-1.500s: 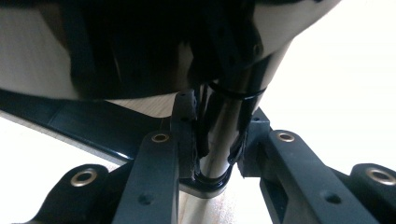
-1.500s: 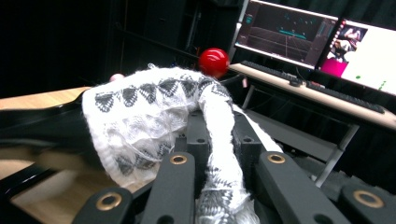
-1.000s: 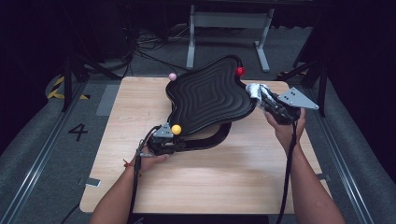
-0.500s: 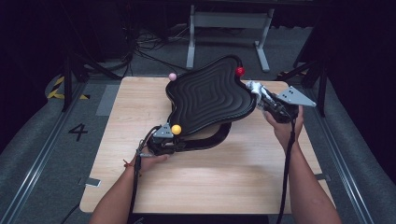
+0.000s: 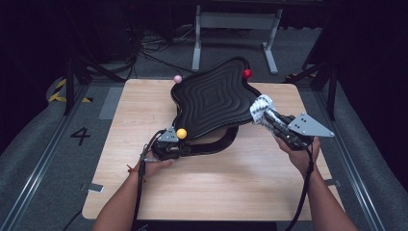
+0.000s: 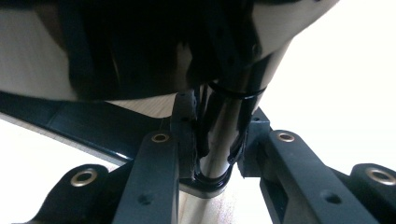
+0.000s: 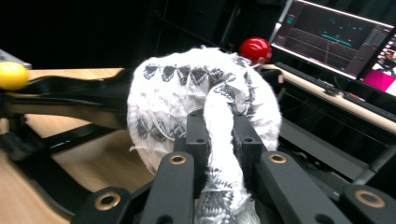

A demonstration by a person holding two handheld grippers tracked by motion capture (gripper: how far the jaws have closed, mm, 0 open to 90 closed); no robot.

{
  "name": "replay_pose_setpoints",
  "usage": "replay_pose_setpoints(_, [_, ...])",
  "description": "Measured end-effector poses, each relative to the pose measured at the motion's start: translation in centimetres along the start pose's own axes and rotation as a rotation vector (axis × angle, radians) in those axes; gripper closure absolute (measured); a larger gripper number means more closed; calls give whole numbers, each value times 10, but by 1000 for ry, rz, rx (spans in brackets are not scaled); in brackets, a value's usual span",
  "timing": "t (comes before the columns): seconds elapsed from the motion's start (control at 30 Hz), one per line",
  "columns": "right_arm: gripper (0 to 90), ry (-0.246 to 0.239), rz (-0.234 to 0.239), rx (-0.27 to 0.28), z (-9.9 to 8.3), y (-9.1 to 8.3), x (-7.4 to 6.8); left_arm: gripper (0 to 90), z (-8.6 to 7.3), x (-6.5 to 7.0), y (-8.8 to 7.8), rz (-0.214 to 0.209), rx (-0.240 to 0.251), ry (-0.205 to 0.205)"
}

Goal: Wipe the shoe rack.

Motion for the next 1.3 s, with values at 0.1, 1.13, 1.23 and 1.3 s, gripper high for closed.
replay_pose_setpoints(0.1, [807,10,21,10,-1,-1,-10,738,0,0,0,0,0,1])
replay_pose_setpoints(1.13, [810,-35,75,-25,-12,28,-79,739,0,0,0,-5,-5,4])
replay_pose_setpoints(1.23, [810,-36,25,-9,-9,16,-65,739,0,1,1,-5,-1,4])
replay_pose_setpoints(1.3, [810,-22,-2,0,-8,11,-54,739,0,1,1,-8,-2,3])
Point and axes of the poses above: each handheld gripper's, and its own axes: y roughly forward along the jaws, z roughly out of its top, x roughly to its right, the point moved 5 cm from there along y, roughly forward along the jaws, and after that the axes turned 9 degrees about x, right-handed, at the moved point
